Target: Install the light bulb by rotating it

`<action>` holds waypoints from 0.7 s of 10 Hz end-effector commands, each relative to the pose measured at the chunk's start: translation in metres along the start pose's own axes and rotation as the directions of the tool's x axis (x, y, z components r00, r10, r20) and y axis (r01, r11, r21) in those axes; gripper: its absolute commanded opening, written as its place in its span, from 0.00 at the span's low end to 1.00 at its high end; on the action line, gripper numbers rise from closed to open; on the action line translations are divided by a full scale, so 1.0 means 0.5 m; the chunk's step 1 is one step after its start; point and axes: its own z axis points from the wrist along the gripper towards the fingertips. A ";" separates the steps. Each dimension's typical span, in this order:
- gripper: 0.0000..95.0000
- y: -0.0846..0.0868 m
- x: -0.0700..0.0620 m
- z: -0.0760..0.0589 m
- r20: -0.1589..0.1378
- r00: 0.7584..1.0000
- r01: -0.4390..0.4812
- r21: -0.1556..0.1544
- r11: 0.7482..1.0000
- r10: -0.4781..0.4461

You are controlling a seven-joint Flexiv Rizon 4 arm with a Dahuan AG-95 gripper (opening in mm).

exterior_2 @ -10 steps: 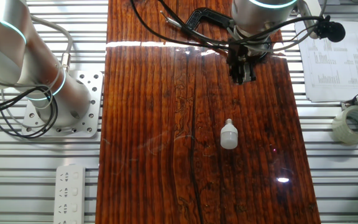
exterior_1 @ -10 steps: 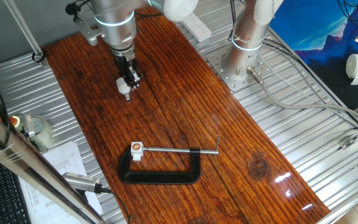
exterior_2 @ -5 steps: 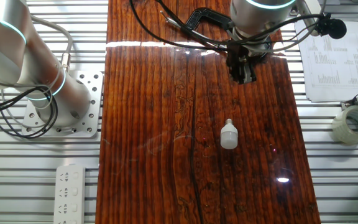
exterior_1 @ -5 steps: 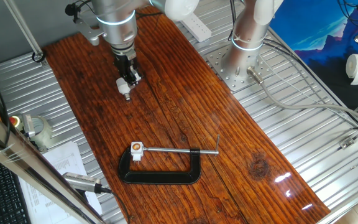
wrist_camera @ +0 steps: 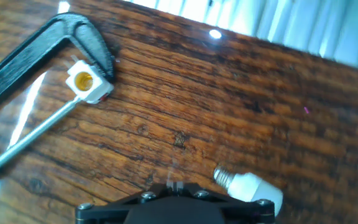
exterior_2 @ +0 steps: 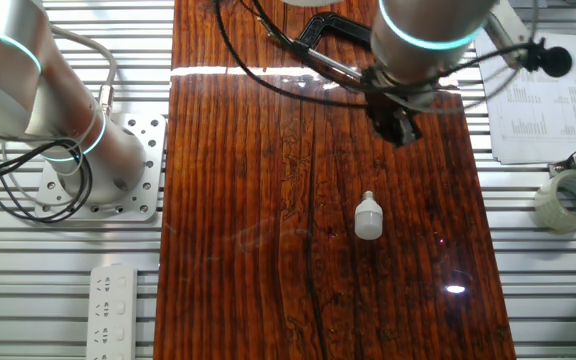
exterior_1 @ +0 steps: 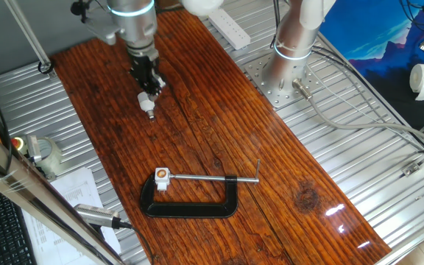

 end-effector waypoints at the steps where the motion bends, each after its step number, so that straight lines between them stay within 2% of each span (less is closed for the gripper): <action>1: 0.00 -0.067 0.002 -0.014 0.082 0.979 0.194 -0.075 0.978 -0.188; 2: 0.00 -0.087 0.005 -0.009 0.132 0.965 0.242 -0.102 0.965 -0.228; 3: 0.00 -0.101 0.004 -0.005 0.160 0.951 0.284 -0.114 0.952 -0.265; 4: 0.00 -0.112 -0.001 -0.001 0.187 0.926 0.350 -0.104 0.931 -0.327; 5: 0.00 -0.114 -0.004 -0.001 0.195 0.917 0.371 -0.093 0.924 -0.348; 6: 0.00 -0.123 -0.016 0.003 0.226 0.848 0.496 -0.023 0.868 -0.479; 7: 0.00 -0.128 -0.022 0.007 0.257 0.823 0.532 -0.032 0.846 -0.507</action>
